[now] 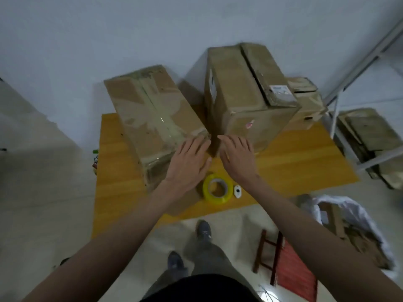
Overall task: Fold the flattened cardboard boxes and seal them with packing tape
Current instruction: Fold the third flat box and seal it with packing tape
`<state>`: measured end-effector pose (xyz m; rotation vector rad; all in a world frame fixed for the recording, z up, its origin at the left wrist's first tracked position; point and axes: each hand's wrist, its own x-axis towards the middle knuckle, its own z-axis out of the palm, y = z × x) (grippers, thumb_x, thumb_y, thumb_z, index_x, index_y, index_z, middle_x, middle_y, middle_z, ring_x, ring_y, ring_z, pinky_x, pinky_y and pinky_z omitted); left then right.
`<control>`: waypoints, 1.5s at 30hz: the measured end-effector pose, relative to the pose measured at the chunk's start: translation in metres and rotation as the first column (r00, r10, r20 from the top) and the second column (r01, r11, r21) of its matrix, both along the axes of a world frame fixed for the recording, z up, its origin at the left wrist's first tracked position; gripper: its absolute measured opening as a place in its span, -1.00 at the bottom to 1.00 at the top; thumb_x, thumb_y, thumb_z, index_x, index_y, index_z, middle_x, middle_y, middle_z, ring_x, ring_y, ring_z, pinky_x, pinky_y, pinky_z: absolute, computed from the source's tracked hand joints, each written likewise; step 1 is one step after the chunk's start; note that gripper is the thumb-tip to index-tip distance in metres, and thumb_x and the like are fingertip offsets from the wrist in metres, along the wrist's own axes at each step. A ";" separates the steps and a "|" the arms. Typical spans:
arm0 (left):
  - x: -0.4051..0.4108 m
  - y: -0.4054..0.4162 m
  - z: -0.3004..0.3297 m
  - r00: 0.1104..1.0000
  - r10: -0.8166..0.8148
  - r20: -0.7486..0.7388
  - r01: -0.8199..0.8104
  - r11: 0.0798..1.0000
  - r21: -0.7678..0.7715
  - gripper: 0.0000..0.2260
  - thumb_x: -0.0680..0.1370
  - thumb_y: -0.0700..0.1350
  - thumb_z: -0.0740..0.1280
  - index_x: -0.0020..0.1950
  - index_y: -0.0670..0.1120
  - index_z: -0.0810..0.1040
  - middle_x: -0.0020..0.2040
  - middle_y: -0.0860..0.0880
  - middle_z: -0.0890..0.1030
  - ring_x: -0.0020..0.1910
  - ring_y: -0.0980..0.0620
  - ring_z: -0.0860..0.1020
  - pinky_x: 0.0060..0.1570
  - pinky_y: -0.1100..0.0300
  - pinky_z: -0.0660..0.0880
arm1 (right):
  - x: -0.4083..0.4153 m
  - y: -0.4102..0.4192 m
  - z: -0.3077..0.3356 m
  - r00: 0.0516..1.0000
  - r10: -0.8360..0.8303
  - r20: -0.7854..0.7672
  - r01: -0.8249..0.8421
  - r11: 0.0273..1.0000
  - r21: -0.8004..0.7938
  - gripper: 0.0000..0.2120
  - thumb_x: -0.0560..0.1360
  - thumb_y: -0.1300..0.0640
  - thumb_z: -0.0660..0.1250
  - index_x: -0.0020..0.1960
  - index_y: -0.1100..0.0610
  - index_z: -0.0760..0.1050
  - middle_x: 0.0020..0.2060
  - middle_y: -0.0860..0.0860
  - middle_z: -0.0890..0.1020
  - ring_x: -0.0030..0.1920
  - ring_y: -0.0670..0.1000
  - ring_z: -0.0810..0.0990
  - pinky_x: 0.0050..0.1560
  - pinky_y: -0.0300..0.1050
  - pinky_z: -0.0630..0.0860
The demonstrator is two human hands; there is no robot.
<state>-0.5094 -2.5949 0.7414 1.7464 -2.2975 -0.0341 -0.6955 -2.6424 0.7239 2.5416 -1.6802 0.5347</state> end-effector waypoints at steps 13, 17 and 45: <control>-0.018 0.054 -0.129 0.987 0.132 0.097 -0.161 0.887 0.433 -0.45 0.66 0.14 0.11 0.61 -0.05 0.16 0.58 -0.06 0.21 0.49 -0.11 0.27 0.42 -0.06 0.26 | -0.056 0.062 -0.122 0.997 -0.008 -0.074 0.036 0.920 0.390 -0.64 0.65 0.04 0.17 0.43 0.06 0.38 0.37 0.07 0.47 0.35 0.16 0.43 0.30 0.09 0.36; -0.018 0.054 -0.148 0.975 0.162 0.152 -0.216 0.854 0.473 -0.45 0.66 0.13 0.11 0.61 0.00 0.10 0.58 -0.03 0.20 0.45 -0.11 0.30 0.38 -0.03 0.27 | -0.054 0.057 -0.149 0.995 0.019 -0.102 0.034 0.869 0.494 -0.58 0.62 0.02 0.20 0.45 0.10 0.36 0.36 0.08 0.47 0.36 0.16 0.39 0.34 0.08 0.31; -0.031 0.053 -0.062 0.929 0.172 -0.329 -0.046 0.933 0.358 -0.66 0.68 -0.16 0.17 0.45 -0.11 0.45 0.37 -0.11 0.49 0.34 -0.09 0.45 0.32 0.02 0.39 | -0.064 0.094 -0.084 0.948 -0.050 0.315 -0.081 0.917 0.391 -0.64 0.39 0.08 0.53 0.15 0.13 0.65 0.07 0.00 0.66 0.22 0.14 0.43 0.23 -0.01 0.25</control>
